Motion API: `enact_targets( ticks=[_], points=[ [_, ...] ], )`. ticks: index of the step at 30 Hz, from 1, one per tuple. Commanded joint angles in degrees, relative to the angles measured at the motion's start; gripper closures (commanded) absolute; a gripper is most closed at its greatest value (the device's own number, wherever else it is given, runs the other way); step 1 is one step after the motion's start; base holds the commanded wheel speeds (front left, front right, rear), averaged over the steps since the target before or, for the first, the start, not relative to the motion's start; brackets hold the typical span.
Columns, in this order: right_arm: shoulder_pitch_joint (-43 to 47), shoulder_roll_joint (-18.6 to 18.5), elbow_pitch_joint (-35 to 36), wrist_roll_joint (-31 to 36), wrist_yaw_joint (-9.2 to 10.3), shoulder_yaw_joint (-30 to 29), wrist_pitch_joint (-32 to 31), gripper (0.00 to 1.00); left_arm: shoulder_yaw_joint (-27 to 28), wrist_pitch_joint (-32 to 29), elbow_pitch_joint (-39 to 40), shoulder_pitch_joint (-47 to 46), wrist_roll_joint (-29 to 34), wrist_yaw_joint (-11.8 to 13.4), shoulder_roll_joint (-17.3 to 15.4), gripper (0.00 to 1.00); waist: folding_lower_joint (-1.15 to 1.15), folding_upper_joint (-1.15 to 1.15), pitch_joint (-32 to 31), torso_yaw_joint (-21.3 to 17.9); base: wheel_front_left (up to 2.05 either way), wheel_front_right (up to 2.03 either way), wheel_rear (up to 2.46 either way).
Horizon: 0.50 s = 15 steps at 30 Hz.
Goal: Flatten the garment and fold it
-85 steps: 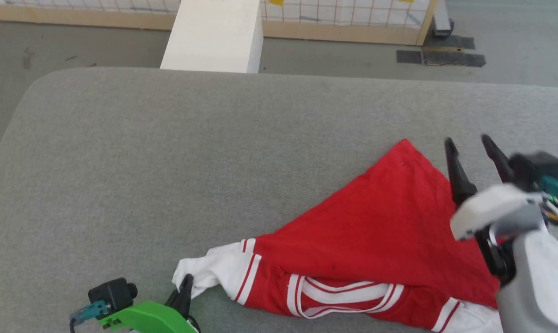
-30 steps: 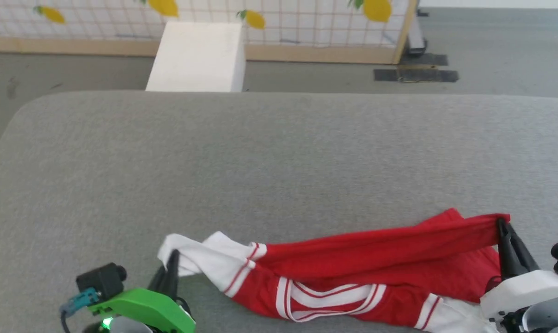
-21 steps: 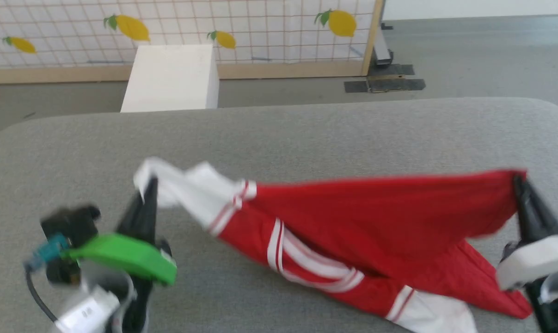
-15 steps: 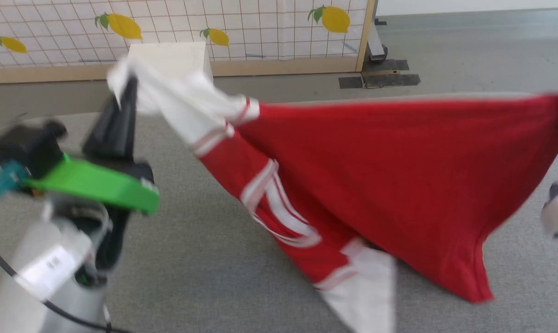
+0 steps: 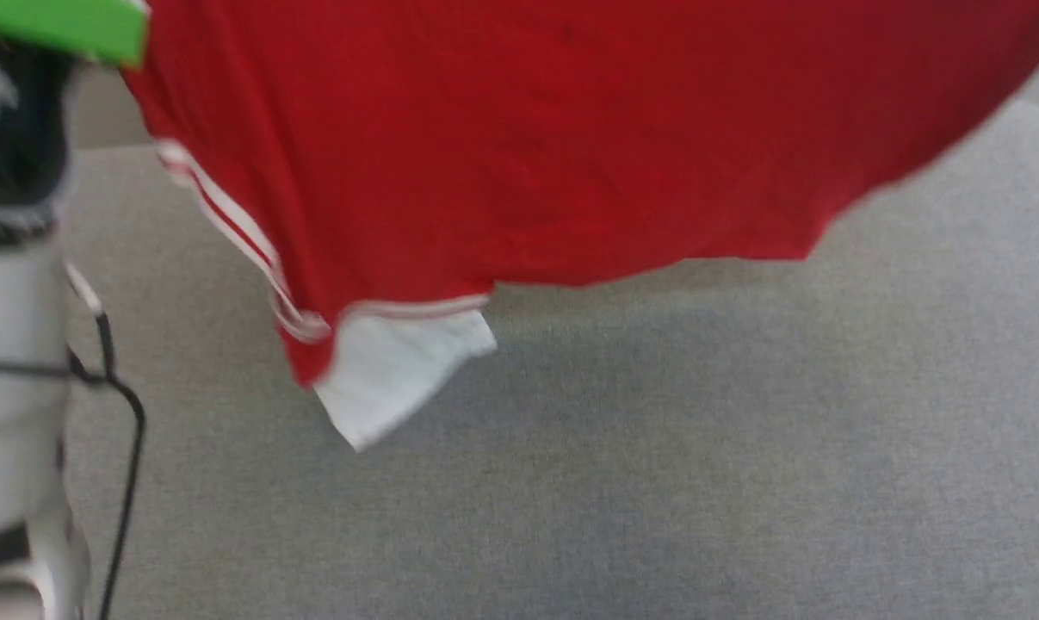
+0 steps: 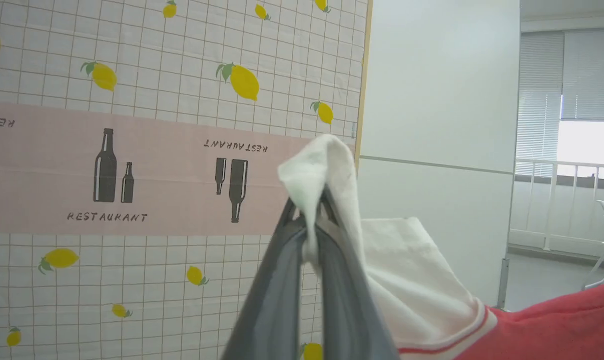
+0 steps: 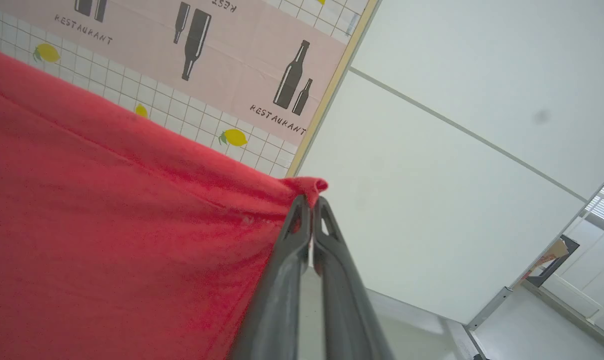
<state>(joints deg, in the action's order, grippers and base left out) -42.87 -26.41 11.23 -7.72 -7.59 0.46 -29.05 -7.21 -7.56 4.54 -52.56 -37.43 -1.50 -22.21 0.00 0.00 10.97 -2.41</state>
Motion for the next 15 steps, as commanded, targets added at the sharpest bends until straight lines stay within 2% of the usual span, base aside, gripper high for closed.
enact_targets(
  ticks=[1, 7, 11, 15],
  points=[
    [-3.89, -0.11, -2.09, -0.38, 0.1, 1.17, -0.26, 1.0, 0.53, 0.1, -1.54, -3.66, 0.02, -0.18, -0.48, 1.0, 0.0, 0.0, 5.91, -0.8, 0.0, 0.0, 0.0],
    [-19.84, 1.52, -12.33, 1.98, 0.1, 4.96, 1.24, 1.0, 1.22, 0.99, -9.63, -17.97, 1.8, 1.46, 0.02, 1.0, 0.0, 0.0, 14.46, -1.28, 0.0, 0.0, 0.0],
    [-28.54, 4.23, -18.11, 5.28, 0.1, 4.61, 4.78, 1.0, 2.09, 4.28, -14.08, -26.9, 2.96, 2.83, 1.33, 1.0, 0.0, 0.0, 18.77, -1.48, 0.0, 0.0, 0.0],
    [-34.87, 6.79, -22.26, 9.29, 0.1, 3.52, 9.19, 1.0, 2.2, 8.05, -17.06, -33.12, 4.4, 2.86, 1.8, 1.0, 0.0, 0.0, 21.47, -1.45, 0.0, 0.0, 0.0]
  ],
)
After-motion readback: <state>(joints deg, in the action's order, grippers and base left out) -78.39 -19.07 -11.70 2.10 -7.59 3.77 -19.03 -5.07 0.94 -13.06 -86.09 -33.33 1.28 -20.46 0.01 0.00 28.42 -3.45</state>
